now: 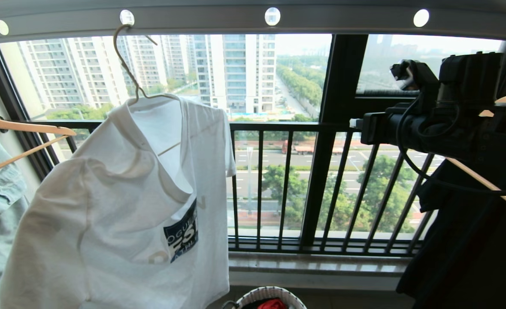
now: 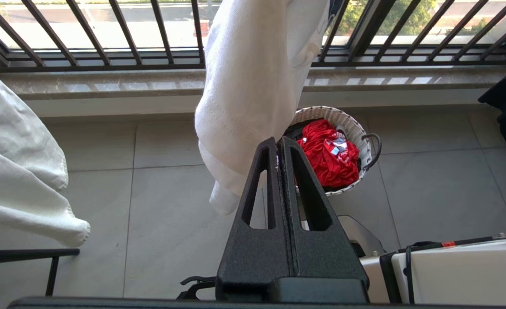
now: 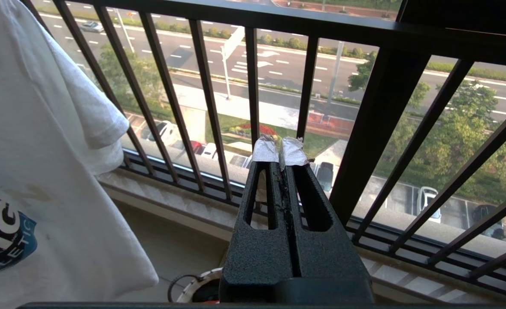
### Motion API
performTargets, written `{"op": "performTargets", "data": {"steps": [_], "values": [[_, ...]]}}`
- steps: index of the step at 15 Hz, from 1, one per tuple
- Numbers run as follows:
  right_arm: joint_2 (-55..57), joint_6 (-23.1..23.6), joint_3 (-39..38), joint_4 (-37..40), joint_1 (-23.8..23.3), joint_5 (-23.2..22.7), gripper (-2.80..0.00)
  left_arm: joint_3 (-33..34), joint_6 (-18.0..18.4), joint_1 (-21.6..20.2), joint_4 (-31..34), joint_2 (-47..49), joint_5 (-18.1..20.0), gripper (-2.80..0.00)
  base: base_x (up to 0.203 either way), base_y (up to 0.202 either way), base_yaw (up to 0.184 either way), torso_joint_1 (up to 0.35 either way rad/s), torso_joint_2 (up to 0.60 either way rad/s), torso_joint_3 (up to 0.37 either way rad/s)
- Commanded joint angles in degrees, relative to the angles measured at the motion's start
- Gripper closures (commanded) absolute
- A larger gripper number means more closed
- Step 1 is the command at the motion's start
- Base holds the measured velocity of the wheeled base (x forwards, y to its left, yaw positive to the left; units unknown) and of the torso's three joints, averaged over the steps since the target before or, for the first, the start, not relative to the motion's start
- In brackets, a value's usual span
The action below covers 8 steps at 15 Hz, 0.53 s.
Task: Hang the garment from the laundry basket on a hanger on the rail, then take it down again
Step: Take the clothes off the clothes rack
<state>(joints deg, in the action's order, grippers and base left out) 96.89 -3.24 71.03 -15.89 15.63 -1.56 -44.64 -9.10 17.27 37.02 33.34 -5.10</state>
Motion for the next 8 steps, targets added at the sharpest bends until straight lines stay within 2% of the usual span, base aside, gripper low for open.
{"op": "performTargets", "data": {"steps": [1,3,4,8], "values": [[0.23,-0.01,-0.02,-0.11,0.02,-0.02,0.0,0.7,-0.71,-0.02,0.22,-1.71,-1.18,0.0,0.0,0.0,0.0,0.0,0.0,0.0],[0.32,-0.01,-0.02,-0.11,0.02,-0.11,0.0,0.12,-0.63,0.04,0.02,-0.28,-3.43,0.0,0.0,0.0,0.0,0.0,0.0,0.0],[0.32,-0.01,-0.02,-0.06,0.02,-0.11,0.0,-1.12,-0.54,0.04,0.08,0.76,-3.67,-2.8,0.0,0.0,0.0,0.0,0.0,0.0],[0.67,-0.01,0.16,-0.06,0.02,-0.2,0.0,-5.95,1.82,0.04,0.32,6.32,-5.15,-2.8,0.0,0.0,0.0,0.0,0.0,0.0]]}}
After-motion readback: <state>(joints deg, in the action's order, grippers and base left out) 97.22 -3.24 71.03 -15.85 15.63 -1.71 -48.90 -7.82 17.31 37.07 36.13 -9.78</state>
